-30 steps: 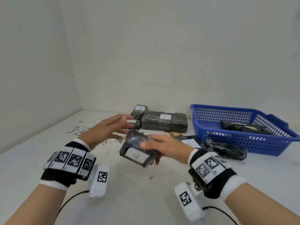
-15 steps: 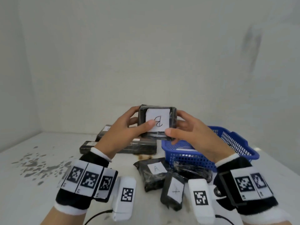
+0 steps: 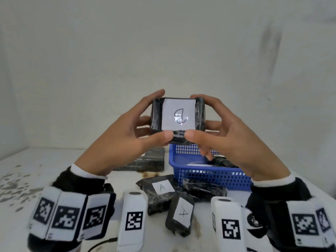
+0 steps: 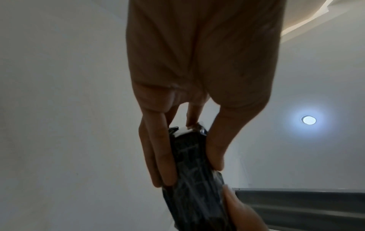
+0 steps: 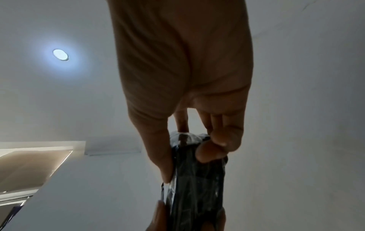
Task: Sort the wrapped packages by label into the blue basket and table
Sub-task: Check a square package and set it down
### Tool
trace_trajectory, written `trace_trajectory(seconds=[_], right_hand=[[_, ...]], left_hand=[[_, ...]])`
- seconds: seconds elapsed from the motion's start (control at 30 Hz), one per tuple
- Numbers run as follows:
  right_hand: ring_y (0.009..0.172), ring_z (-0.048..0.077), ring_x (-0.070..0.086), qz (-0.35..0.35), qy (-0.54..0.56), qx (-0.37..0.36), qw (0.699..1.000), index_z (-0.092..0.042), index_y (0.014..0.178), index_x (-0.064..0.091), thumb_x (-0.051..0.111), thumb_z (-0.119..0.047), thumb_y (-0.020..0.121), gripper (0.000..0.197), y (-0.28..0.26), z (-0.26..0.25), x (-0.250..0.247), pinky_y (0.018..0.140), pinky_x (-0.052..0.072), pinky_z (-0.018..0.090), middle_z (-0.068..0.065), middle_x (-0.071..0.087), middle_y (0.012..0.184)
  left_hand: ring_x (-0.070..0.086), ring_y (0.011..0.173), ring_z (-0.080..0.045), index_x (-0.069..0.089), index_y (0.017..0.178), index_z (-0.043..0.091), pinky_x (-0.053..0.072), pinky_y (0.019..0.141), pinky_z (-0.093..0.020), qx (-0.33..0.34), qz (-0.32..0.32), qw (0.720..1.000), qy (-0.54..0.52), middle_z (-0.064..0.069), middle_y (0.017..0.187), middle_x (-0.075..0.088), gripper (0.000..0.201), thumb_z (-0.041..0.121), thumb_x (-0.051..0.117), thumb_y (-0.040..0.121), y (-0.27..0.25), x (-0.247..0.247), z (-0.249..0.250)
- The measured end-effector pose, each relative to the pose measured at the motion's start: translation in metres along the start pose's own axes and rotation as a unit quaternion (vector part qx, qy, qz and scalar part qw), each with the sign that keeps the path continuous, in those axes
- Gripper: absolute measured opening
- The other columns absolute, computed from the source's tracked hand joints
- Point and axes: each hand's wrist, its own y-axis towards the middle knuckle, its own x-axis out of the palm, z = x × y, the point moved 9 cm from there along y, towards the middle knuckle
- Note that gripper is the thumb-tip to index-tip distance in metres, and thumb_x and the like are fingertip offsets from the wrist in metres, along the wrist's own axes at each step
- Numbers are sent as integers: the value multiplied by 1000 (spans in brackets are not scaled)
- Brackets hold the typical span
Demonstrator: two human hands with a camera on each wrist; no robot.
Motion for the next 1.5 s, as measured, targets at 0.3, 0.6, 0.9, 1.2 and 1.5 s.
trace_trajectory(seconds=[0.3,0.6,0.9,1.2,1.5], right_hand=[[52,19,58,22,-14,-6,1000,-43,131,53,75,-38,70,65,-1,-6,-2,53,50,27,16,74,86],[49,24,59,29,-32,7,999,-47,117,57,67,-45,81,38,-3,-8,-2,53,51,28,16,73,77],[45,20,60,43,-63,2,997,-50,108,56,60,-49,89,20,-4,-13,1,49,54,28,12,71,77],[57,27,59,59,-68,-21,996,-64,131,44,55,-60,83,49,-1,-10,2,55,54,27,10,72,92],[103,18,71,54,-24,10,998,-38,120,63,69,-55,80,44,1,-3,-1,102,52,40,1,76,106]], left_hand=[[74,89,-16,52,128,39,61,76,-31,-2,25,1000,-17,-4,107,73,54,17,69,82,1,3,1],[75,77,-23,57,115,34,61,67,-34,-13,41,998,-38,-4,91,76,43,38,65,73,-1,3,3],[72,62,-13,54,108,38,54,54,-22,-22,73,997,-10,7,80,75,43,51,62,68,-1,4,3],[74,70,-26,61,115,36,56,53,-30,-79,25,997,6,7,101,73,44,65,47,85,-3,12,-5],[69,106,-17,57,122,27,53,96,-34,-27,8,997,-67,-2,111,73,43,42,61,81,1,7,-2]])
